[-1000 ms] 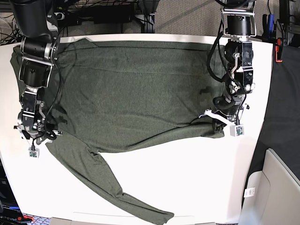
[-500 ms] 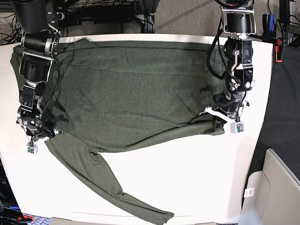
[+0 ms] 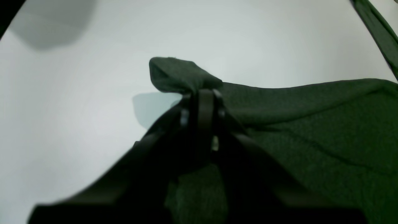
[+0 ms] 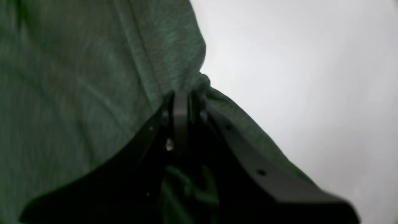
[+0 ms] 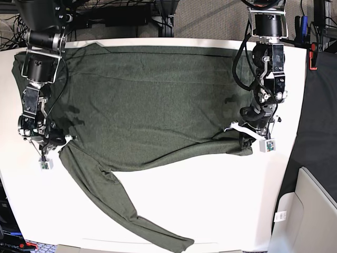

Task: Fold the T-shirt properly
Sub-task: 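Lift the hem with both grippers and fold it over toward the collar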

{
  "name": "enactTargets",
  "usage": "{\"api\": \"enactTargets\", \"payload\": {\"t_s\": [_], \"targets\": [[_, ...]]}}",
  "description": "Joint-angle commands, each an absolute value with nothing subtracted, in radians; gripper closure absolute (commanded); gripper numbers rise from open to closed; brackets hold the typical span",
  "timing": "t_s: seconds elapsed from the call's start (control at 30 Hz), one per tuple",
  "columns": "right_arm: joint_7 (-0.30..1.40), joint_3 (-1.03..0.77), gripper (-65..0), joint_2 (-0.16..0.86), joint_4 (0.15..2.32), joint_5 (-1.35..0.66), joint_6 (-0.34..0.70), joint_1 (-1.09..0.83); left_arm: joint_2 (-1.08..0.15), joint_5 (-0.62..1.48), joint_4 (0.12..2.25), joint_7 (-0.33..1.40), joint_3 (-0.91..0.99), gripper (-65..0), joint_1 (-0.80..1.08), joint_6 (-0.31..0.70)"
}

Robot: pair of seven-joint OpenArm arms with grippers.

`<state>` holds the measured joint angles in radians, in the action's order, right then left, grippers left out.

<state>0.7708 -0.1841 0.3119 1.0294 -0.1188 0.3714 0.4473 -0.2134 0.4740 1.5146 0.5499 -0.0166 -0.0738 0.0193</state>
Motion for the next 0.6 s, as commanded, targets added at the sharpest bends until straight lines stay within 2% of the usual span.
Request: {"api": "enactTargets", "payload": {"t_s": [0.0, 0.2, 0.4, 0.57], "targets": [[0.78, -0.186, -1.7, 0.325, 1.087, -0.124, 0.375, 0.452, -0.223, 0.476, 1.543, 0.522, -0.01, -0.1, -0.087, 0.022], [0.889, -0.288, -1.7, 0.315, 1.291, -0.125, 0.384, 0.371, -0.222, 0.476, 1.593, 0.522, -0.01, 0.0, -0.067, 0.022], [1.0, -0.404, -1.7, 0.323, 1.437, -0.217, 0.45, 0.288, -0.223, 0.476, 1.653, 0.522, 0.024, 0.0, -0.01, 0.022], [0.912, -0.426, -3.6, 0.328, 1.458, -0.213, 0.443, 0.265, -0.223, 0.476, 1.667, 0.522, 0.039, 0.0, 0.015, 0.022]]}}
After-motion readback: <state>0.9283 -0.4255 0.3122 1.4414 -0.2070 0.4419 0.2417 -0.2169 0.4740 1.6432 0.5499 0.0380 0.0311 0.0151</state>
